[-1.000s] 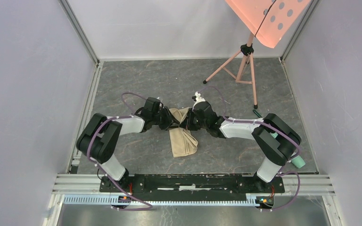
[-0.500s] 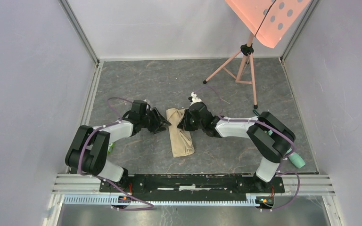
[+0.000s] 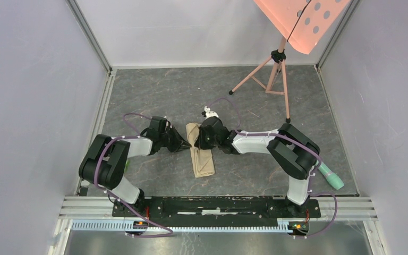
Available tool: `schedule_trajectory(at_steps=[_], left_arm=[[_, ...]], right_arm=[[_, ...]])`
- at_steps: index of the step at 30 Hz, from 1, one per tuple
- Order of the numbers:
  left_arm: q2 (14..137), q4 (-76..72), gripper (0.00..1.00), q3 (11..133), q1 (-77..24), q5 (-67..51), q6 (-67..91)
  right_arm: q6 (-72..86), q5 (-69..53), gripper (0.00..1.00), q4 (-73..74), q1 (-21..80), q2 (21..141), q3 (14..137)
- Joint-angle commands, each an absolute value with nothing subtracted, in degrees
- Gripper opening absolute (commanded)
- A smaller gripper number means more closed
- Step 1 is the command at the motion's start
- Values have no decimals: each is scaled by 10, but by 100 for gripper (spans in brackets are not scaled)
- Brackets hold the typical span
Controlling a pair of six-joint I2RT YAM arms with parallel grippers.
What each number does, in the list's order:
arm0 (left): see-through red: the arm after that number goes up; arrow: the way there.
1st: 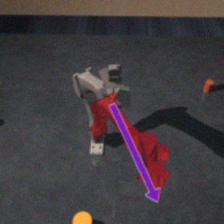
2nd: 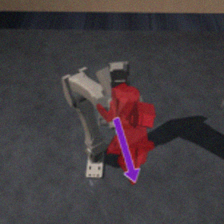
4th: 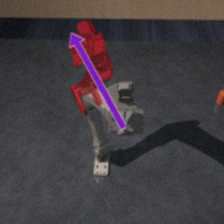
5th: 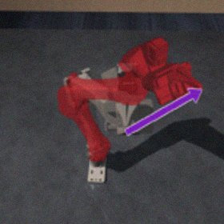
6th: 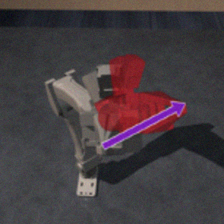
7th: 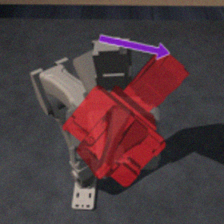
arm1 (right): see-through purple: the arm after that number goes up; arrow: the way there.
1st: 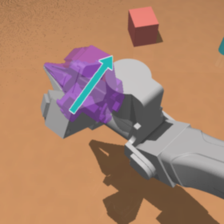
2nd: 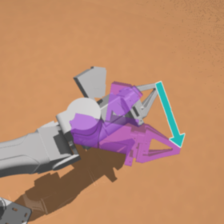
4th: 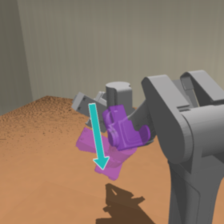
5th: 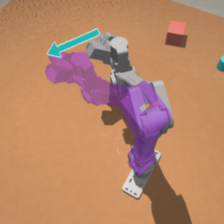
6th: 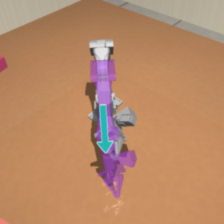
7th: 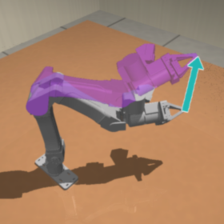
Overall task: Fold the napkin into a case and place the utensils inside
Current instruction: Fold the 2/3-rectangle-folded napkin at the center of the board.
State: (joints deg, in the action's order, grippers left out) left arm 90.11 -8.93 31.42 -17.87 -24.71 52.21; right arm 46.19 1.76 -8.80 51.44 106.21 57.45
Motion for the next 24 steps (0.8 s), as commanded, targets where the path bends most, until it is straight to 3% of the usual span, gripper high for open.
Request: schedule_trajectory(at_steps=[1, 15, 24], left_arm=[[915, -104, 8, 308, -182, -250, 505], [893, -111, 4, 291, -188, -251, 516], [784, -9, 21, 293, -165, -228, 489]], right_arm=[[420, 27, 0, -70, 528, 1085, 619], [339, 2, 2, -48, 541, 1110, 630], [309, -90, 41, -120, 518, 1070, 585]])
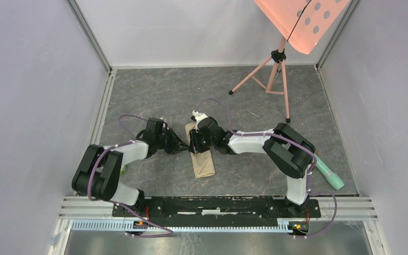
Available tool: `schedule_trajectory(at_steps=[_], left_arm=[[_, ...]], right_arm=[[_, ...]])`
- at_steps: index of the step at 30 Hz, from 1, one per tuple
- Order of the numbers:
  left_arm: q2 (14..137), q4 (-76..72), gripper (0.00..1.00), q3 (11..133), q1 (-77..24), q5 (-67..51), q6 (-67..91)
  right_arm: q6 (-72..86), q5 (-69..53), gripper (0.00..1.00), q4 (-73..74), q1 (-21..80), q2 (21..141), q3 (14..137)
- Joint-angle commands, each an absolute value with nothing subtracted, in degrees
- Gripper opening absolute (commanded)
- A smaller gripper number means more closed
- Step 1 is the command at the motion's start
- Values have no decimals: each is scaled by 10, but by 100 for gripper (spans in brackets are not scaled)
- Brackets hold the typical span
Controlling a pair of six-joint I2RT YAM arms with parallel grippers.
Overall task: Fold the napkin into a case and place the utensils inside
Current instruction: Fold the 2/3-rectangle-folded napkin at the center of the board, then pick up the top corner of the smaller rectangle folded napkin from the center of the board.
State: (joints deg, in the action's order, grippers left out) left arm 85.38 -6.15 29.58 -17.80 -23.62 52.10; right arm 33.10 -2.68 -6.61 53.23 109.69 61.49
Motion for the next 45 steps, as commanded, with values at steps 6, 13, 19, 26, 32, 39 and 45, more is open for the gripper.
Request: schedule_trajectory(at_steps=[6, 13, 19, 26, 32, 39, 45], left_arm=[[716, 85, 25, 319, -147, -213, 451], [740, 67, 32, 327, -146, -243, 450], [777, 9, 41, 303, -147, -285, 470], [818, -80, 40, 258, -167, -308, 518], [837, -133, 35, 236, -201, -296, 556], [836, -173, 30, 216, -237, -274, 592], [825, -161, 29, 214, -236, -262, 587]], right_arm=[[313, -142, 55, -156, 502, 1024, 555], [307, -83, 75, -129, 491, 965, 539], [328, -23, 82, -130, 477, 949, 529], [316, -34, 80, -126, 466, 1002, 569], [319, -35, 78, -133, 466, 1024, 586], [312, -5, 76, -109, 469, 1021, 599], [297, 18, 70, -81, 478, 1028, 618]])
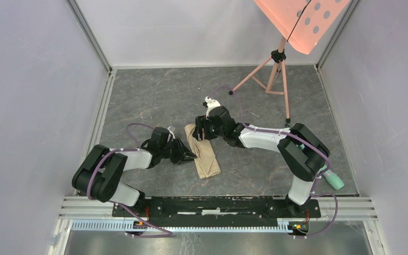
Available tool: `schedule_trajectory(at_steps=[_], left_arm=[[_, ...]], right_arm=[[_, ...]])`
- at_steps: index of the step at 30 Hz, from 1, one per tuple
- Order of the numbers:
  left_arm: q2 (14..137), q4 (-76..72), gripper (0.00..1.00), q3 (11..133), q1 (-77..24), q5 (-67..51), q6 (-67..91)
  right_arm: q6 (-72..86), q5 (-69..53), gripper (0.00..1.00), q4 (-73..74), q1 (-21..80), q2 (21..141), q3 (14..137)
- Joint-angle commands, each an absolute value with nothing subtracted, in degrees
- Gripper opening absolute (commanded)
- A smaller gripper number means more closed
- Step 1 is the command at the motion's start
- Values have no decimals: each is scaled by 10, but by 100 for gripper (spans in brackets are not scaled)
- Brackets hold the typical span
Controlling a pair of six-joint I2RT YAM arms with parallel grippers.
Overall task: Fold the napkin into a case and place the utensils inside
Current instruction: Pick up the top corner of the smaller rectangle folded napkin from the center of the board.
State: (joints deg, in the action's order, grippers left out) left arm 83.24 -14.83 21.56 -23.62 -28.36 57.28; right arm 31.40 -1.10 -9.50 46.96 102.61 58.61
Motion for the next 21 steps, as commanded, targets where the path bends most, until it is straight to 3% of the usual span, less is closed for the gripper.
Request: schedule_trajectory(at_steps=[1, 6, 13, 15, 20, 21], left_arm=[[821, -156, 30, 216, -236, -261, 585], [792, -147, 33, 207, -235, -259, 591], [760, -120, 31, 203, -237, -236, 580], [724, -65, 35, 222, -228, -211, 554], [668, 83, 52, 304, -188, -157, 475], [672, 101, 54, 328, -182, -153, 457]], right_arm=[[294, 25, 69, -75, 482, 1028, 623], [282, 51, 65, -40, 490, 1037, 656], [278, 76, 38, -22, 506, 1053, 684], [279, 74, 29, -22, 507, 1060, 690], [281, 68, 28, -31, 507, 1074, 700], [281, 67, 23, -33, 506, 1075, 700]])
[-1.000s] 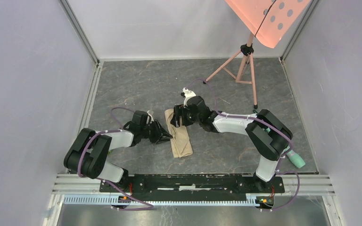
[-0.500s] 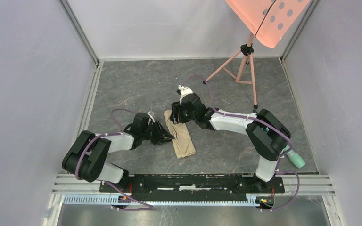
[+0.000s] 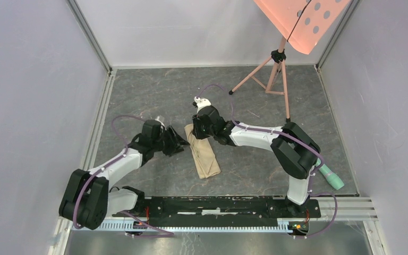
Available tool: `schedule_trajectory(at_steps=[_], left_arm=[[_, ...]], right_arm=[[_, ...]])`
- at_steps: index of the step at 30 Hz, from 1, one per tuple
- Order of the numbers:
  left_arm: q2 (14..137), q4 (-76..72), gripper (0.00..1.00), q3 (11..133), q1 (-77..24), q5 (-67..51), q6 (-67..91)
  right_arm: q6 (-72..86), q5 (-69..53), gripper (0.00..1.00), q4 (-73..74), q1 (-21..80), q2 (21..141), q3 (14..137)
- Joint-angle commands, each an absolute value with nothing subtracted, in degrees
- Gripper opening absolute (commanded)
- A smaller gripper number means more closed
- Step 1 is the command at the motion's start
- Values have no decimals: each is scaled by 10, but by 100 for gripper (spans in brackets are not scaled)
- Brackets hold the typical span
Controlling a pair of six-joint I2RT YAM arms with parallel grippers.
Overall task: Fold the napkin into a case and place the utensils inside
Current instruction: Pick up the top corner of the smaller rectangle folded napkin from the center of the board.
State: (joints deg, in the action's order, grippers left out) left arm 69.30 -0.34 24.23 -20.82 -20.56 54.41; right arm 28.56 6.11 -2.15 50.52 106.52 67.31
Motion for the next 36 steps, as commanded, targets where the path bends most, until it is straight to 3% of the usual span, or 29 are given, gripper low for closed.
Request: schedule_trajectory(at_steps=[1, 4, 15, 18, 26, 36], left_arm=[[684, 125, 56, 357, -181, -144, 439], [761, 206, 57, 464, -180, -134, 386], [954, 333, 48, 677, -225, -80, 255], [964, 329, 41, 690, -259, -56, 225], [981, 300, 33, 684, -312, 38, 183], [988, 283, 30, 687, -325, 78, 184]], right_arm=[[283, 66, 16, -35, 507, 1076, 698], [294, 59, 1, -49, 504, 1072, 688], [404, -51, 0, -165, 456, 1066, 598], [407, -56, 0, -178, 450, 1063, 585], [409, -68, 0, -181, 444, 1059, 584], [410, -71, 0, -185, 443, 1059, 580]])
